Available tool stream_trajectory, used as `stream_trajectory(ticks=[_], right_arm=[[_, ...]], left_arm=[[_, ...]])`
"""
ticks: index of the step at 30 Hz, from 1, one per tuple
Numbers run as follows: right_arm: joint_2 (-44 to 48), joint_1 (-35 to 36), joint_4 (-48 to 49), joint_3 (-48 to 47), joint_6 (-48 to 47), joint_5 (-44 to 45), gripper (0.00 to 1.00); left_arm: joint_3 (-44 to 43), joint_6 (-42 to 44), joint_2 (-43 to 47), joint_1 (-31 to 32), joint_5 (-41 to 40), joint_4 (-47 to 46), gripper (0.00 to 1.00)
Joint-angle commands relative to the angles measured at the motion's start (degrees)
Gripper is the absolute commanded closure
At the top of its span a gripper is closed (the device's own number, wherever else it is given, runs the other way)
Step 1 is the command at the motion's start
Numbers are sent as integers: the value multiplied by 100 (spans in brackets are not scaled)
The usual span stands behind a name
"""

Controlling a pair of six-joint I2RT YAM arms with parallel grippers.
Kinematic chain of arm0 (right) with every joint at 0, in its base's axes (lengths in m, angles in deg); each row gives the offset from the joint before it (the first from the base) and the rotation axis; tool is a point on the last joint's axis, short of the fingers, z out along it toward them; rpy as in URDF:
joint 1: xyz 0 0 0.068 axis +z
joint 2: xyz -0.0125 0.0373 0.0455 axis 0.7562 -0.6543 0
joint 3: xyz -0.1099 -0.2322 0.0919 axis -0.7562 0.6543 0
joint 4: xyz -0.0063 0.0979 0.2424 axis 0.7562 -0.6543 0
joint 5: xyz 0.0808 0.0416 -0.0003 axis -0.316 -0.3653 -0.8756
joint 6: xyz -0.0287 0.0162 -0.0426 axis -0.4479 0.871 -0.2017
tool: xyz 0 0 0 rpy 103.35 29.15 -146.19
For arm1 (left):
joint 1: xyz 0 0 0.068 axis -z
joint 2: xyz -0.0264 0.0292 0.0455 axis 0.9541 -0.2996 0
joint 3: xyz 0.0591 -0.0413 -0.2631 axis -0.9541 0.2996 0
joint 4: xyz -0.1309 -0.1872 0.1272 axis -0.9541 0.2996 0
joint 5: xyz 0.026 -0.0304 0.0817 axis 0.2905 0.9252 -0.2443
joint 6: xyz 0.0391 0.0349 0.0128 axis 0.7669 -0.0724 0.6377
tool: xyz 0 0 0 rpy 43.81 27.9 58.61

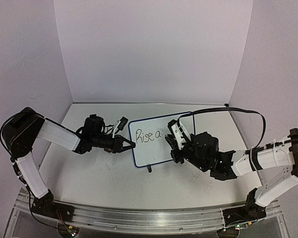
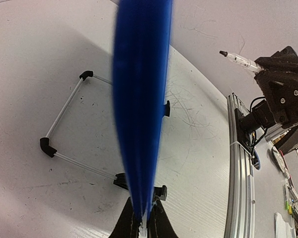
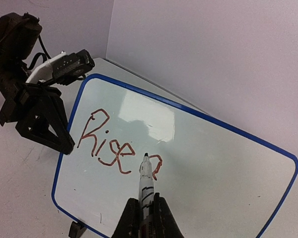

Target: Write a sentence on the whiteboard

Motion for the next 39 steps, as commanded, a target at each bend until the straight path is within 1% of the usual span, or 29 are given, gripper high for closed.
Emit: stream_trajectory(ticks=[1,5,17,22,27,32,39], right_arm=[[-88,23,295,7,-6,33,100],[-235,21,278,-12,89,94,100],[-227,11,262,2,184,282,100],[-211,-172,225,-22,316,238,100],[-410,-201,103,-289,133,257,100],[-539,-257,114,-392,317,481,100],[-625,-357,145,-517,309,434,100]], left_arm=[[-82,154,58,-45,-440,392,100],[-43,145,112,-46,-463,408,100],[-114,163,60,-31,-446,432,100],[-98,172,71,-15,-471,438,100],[-149,183,39,0,-461,436,100],[-116,198,69,6,-464,442,100],[-114,210,67,15,-480,442,100]])
